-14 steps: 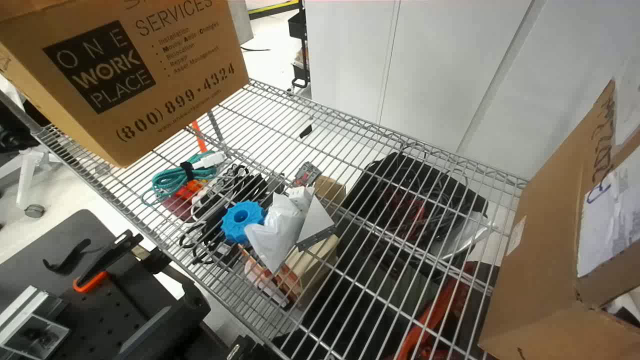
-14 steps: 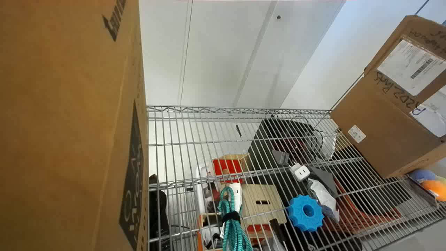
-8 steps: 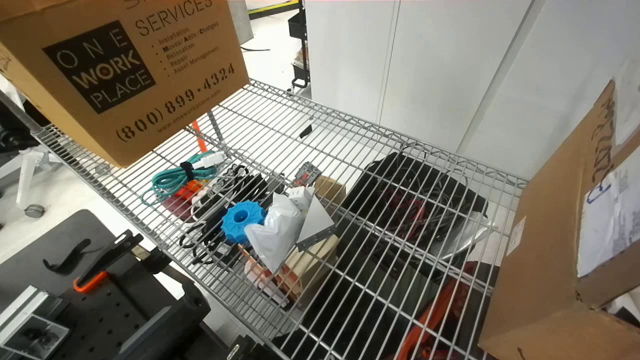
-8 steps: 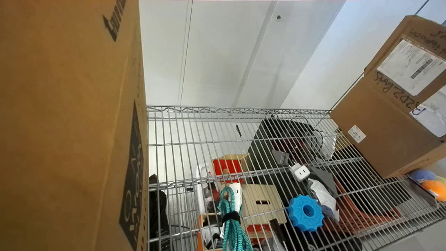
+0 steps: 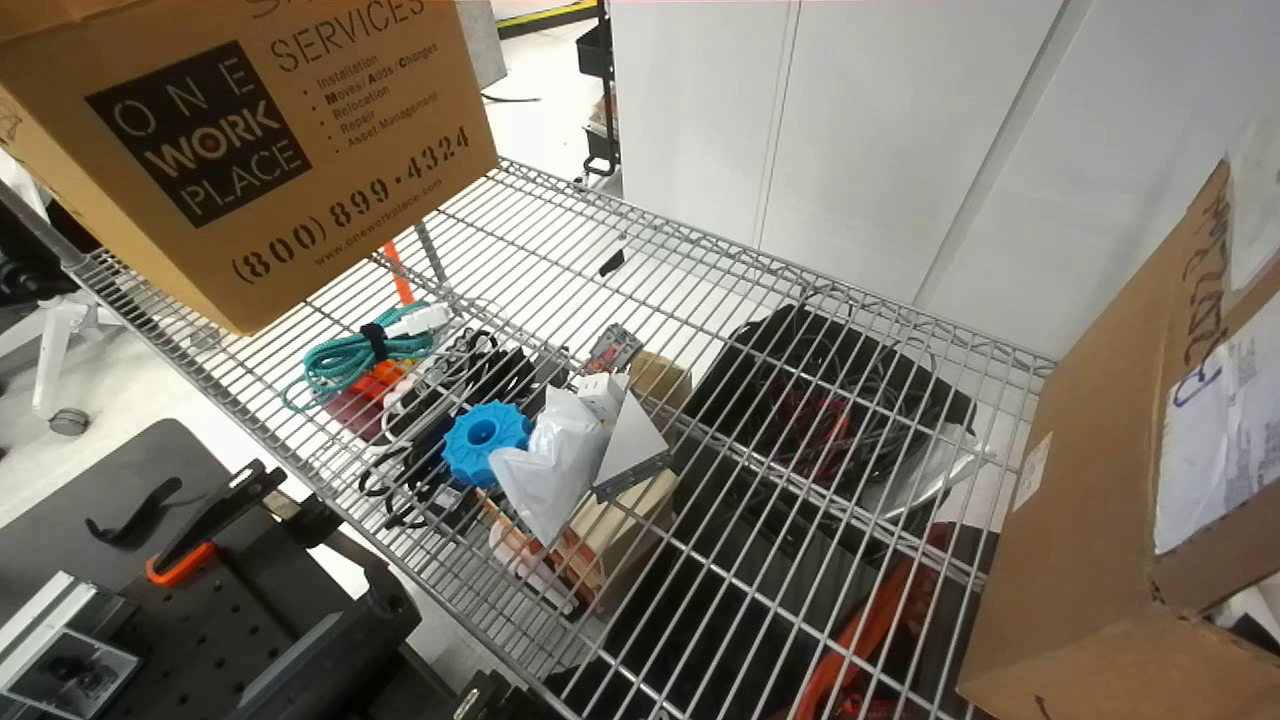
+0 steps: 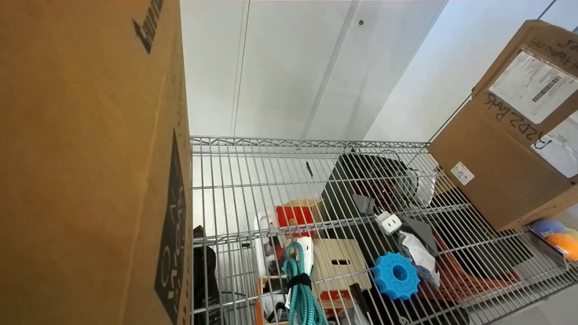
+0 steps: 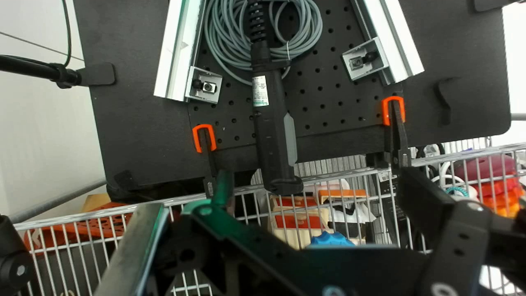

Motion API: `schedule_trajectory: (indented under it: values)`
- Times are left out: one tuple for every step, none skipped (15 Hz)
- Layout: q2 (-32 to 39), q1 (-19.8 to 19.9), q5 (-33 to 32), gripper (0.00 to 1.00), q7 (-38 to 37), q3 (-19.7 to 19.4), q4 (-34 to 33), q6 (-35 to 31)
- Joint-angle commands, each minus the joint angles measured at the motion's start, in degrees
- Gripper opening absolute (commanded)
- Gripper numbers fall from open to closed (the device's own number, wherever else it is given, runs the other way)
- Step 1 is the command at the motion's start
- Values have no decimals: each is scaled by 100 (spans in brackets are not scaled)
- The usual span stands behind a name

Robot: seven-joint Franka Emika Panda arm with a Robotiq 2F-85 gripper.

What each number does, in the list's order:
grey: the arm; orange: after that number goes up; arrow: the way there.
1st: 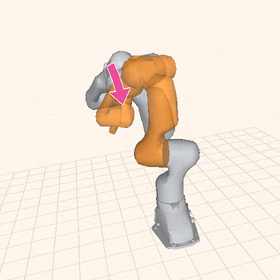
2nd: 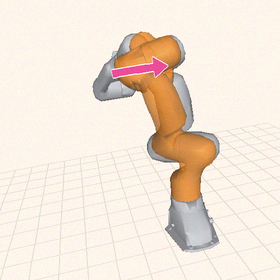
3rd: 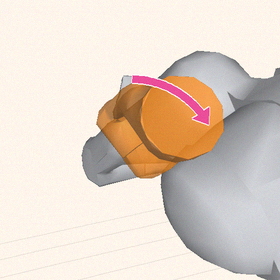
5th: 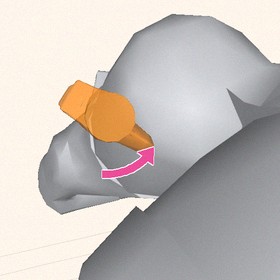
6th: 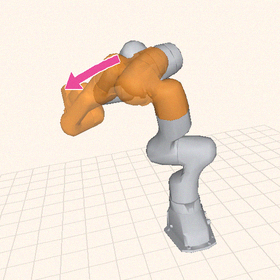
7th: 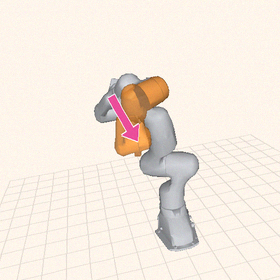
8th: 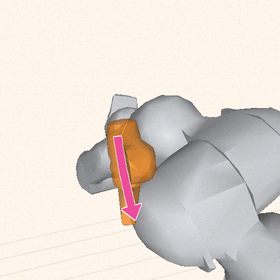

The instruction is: Move the blue cable to the right

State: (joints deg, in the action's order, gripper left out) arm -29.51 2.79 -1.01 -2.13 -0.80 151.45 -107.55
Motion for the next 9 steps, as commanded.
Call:
schedule_trajectory:
  values:
    - [-14,-9,82,100,-12,-55,10,17]
    - [58,-6,181,100,72,-137,2,-26]
    - [120,11,223,100,90,-178,-6,-87]
    - [274,29,244,100,163,-243,-63,-124]
    - [386,26,267,100,238,-295,-110,-147]
    - [556,10,276,100,359,-350,-174,-180]
    - [705,-2,247,100,478,-385,-238,-237]
    - [910,-26,235,100,606,-408,-339,-277]
    - [1192,-48,171,100,786,-420,-492,-346]
